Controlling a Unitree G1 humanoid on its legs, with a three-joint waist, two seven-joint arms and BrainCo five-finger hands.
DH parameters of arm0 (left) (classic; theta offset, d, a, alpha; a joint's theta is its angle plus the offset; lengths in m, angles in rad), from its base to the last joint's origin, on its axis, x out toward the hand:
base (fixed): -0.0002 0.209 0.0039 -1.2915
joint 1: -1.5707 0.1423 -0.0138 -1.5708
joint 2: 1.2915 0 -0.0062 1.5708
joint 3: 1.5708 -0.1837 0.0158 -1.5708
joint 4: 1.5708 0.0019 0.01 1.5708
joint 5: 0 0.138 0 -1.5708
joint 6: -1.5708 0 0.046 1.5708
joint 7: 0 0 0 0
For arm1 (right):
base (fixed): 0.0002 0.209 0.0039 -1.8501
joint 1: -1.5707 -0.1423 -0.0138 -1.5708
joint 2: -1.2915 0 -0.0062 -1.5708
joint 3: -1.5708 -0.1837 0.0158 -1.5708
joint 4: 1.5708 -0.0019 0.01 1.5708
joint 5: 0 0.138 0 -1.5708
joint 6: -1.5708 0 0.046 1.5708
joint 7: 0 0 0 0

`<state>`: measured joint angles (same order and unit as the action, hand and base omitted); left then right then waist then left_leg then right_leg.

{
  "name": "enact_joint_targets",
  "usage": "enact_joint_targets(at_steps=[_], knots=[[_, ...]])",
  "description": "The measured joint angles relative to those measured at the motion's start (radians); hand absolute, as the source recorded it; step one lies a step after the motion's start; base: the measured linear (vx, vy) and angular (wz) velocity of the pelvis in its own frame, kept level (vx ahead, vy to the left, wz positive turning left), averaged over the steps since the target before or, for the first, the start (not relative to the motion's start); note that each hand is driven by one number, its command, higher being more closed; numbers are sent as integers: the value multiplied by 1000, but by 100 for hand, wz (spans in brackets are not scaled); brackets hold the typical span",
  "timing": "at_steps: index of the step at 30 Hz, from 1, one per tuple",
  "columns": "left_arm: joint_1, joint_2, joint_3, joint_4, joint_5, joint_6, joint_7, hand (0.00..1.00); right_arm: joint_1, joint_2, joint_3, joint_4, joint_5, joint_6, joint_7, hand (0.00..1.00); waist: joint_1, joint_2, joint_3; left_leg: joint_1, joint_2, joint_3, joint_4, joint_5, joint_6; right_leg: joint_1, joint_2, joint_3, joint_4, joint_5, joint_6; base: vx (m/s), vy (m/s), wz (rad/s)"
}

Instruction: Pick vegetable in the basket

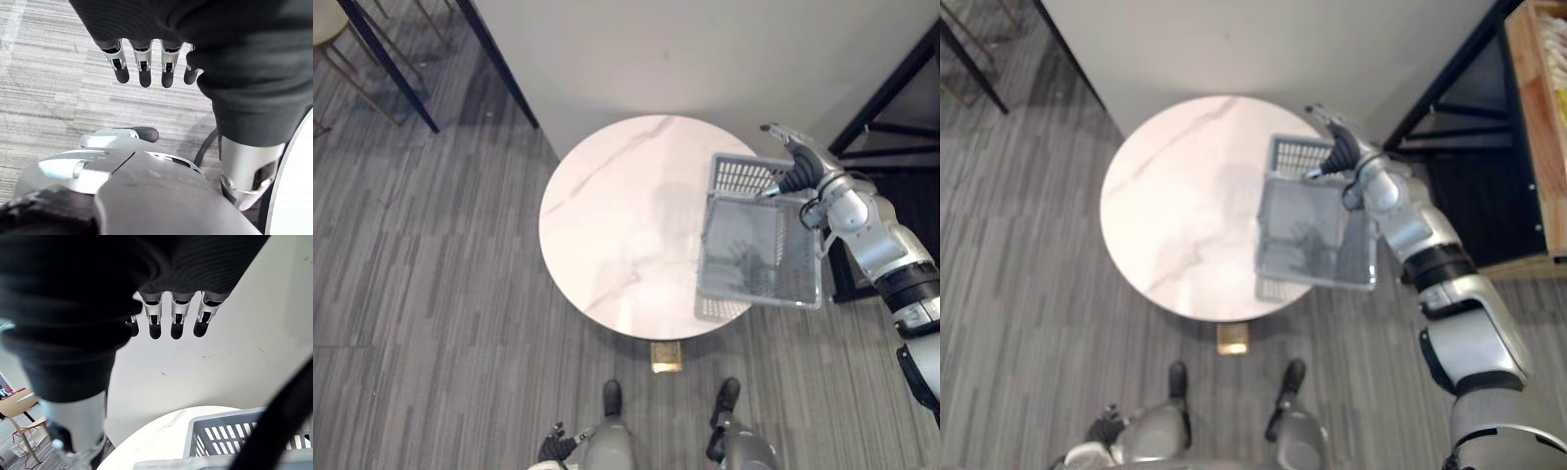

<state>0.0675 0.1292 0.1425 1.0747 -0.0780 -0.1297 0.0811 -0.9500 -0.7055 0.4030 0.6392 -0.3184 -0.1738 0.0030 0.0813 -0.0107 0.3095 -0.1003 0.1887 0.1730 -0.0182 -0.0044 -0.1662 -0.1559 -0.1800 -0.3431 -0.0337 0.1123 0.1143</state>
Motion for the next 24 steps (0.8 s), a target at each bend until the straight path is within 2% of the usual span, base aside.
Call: enact_joint_targets(at_steps=[6,14,24], knots=[[-10,4,-19,-1,-27,-4,10,0,-9,-1,-3,47,0,19,-8,0,4,4,22,-21,0,-14,4,0,0,-16,0,-2,0,0,0,-1,-8,3],[-17,4,-38,-1,-27,-4,24,0,5,-1,-7,90,-36,20,-8,0,1,11,36,-22,-13,-14,2,1,1,-20,-12,-2,0,2,3,0,0,0],[-17,6,-38,-3,-25,-14,29,0,80,-2,-43,84,-74,8,-8,0,-3,-3,58,-22,-36,-2,-8,5,8,-34,-34,14,0,17,12,-9,5,-3]])
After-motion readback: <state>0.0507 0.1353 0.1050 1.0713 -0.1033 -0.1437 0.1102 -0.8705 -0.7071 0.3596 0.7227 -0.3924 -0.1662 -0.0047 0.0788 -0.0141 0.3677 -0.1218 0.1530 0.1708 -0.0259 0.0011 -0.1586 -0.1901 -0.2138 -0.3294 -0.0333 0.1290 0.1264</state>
